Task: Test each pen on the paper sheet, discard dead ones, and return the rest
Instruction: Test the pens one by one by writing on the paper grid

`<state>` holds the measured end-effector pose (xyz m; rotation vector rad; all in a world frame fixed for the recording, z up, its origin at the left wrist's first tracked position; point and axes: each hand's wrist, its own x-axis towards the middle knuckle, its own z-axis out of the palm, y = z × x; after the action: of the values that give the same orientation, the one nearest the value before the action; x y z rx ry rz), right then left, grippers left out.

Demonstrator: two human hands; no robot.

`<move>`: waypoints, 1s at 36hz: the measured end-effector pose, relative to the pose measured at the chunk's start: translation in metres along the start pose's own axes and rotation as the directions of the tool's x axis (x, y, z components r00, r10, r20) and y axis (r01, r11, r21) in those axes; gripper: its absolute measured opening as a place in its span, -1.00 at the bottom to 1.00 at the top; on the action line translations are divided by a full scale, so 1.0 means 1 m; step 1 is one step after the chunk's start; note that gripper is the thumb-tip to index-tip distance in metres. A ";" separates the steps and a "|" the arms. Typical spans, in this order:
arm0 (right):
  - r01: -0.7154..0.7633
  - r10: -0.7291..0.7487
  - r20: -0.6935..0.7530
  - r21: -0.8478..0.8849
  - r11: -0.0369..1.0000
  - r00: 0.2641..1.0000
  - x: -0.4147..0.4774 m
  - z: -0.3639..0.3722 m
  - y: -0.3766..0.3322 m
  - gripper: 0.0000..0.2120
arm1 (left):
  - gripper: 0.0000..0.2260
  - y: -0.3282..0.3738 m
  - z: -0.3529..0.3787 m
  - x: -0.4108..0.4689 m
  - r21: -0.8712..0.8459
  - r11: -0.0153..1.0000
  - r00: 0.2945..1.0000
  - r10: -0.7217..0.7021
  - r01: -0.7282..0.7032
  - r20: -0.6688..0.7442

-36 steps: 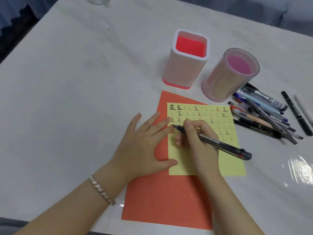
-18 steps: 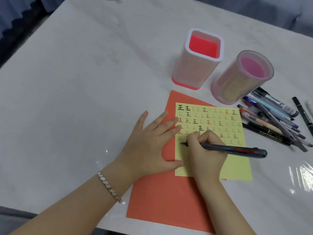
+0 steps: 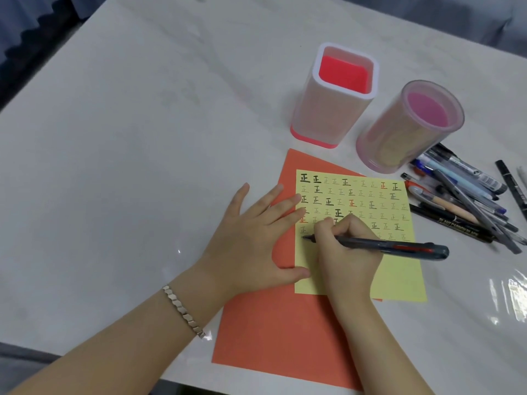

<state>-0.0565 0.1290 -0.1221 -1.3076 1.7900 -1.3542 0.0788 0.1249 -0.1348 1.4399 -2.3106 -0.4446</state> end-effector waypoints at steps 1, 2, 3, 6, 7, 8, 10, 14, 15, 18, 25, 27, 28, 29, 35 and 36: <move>-0.001 0.001 0.003 0.002 1.000 1.000 0.000 0.000 0.000 -0.70 | -0.24 0.000 0.000 0.000 -0.003 1.000 1.000 0.002 -0.002 -0.003; 0.000 0.000 0.006 0.002 1.000 1.000 0.000 0.000 0.000 -0.70 | -0.24 0.000 0.000 0.000 -0.006 1.000 1.000 0.002 -0.002 -0.006; 0.002 -0.002 0.006 0.001 1.000 1.000 -0.001 0.000 0.000 -0.70 | -0.24 0.000 0.000 0.000 -0.009 1.000 1.000 0.003 -0.003 -0.009; 0.008 -0.008 -0.014 -0.010 1.000 1.000 -0.001 0.000 -0.001 -0.70 | -0.24 0.000 0.000 0.001 0.000 1.000 1.000 0.004 -0.004 -0.007; 0.008 -0.008 -0.020 -0.011 1.000 1.000 -0.001 0.000 -0.001 -0.71 | -0.24 0.000 0.000 0.001 0.001 1.000 1.000 0.005 -0.005 -0.005; 0.007 -0.007 -0.024 -0.011 1.000 1.000 -0.001 0.000 -0.001 -0.71 | -0.24 0.000 0.000 0.000 0.001 1.000 1.000 0.005 -0.005 -0.004; 0.005 -0.005 -0.027 -0.009 1.000 1.000 -0.001 0.000 -0.001 -0.71 | -0.24 0.000 0.000 0.000 0.000 1.000 1.000 0.007 -0.007 -0.005; -0.010 0.011 -0.023 0.012 1.000 1.000 0.001 -0.001 -0.001 -0.71 | -0.23 0.000 0.000 0.000 -0.003 1.000 1.000 0.006 -0.006 -0.005; -0.012 0.012 -0.020 0.014 1.000 1.000 0.001 -0.001 -0.001 -0.71 | -0.23 0.000 0.000 0.000 -0.003 1.000 1.000 0.006 -0.006 -0.006; -0.014 0.015 -0.010 0.013 1.000 1.000 0.000 0.000 -0.002 -0.73 | -0.23 0.000 0.000 0.000 -0.003 1.000 1.000 0.007 -0.007 -0.011; -0.014 0.014 -0.001 0.024 1.000 1.000 0.000 -0.001 -0.002 -0.73 | -0.23 -0.001 0.000 0.000 0.001 1.000 1.000 0.006 -0.006 -0.002; -0.016 0.016 -0.013 0.032 0.999 1.000 0.000 -0.001 -0.002 -0.72 | -0.23 -0.001 -0.001 0.000 0.001 1.000 1.000 0.004 -0.004 0.000; -0.014 0.015 -0.016 0.033 0.999 1.000 0.000 -0.001 -0.002 -0.72 | -0.23 -0.001 -0.001 0.000 0.002 1.000 1.000 0.004 -0.004 0.002; -0.010 0.011 -0.016 0.031 0.999 1.000 0.000 0.000 -0.002 -0.72 | -0.23 -0.001 -0.001 0.000 0.003 1.000 1.000 0.005 -0.005 0.003; 0.015 -0.014 -0.017 0.027 1.000 1.000 -0.001 0.000 0.001 -0.70 | -0.23 -0.001 -0.001 0.000 0.002 1.000 1.000 0.003 -0.003 0.004; 0.018 -0.018 -0.019 0.027 0.999 1.000 -0.001 0.000 0.001 -0.70 | -0.23 -0.001 -0.001 0.000 0.002 1.000 1.000 0.004 -0.004 0.005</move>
<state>-0.0563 0.1295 -0.1230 -1.3035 1.7702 -1.4000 0.0796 0.1248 -0.1346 1.4371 -2.3179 -0.4449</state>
